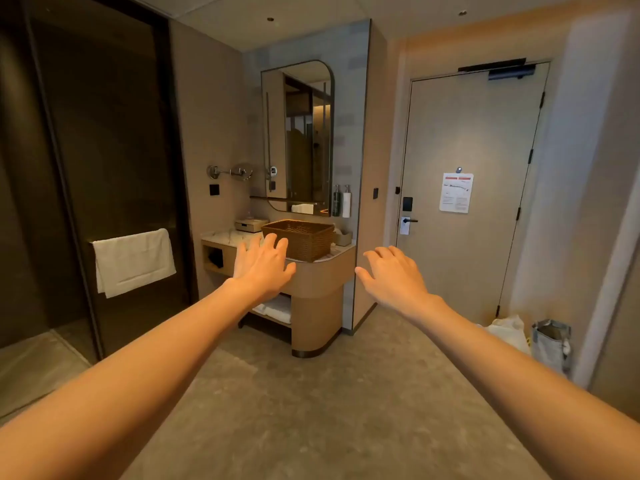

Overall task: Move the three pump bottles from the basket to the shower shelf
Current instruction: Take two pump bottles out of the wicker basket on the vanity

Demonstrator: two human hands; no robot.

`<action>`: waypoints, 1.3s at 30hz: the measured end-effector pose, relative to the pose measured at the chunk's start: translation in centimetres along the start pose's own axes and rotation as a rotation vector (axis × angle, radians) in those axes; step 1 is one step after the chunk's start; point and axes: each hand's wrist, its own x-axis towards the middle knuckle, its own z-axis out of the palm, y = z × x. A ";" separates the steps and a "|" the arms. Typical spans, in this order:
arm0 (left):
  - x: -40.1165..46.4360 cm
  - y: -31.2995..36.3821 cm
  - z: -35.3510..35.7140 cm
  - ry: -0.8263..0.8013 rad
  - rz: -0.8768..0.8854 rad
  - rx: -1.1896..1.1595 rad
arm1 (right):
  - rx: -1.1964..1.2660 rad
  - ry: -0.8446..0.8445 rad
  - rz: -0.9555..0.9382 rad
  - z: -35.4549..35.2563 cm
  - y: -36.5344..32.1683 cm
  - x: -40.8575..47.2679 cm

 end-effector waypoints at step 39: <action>41.2 -6.2 40.7 -0.307 0.033 0.033 | 0.008 -0.204 0.062 38.1 14.1 42.7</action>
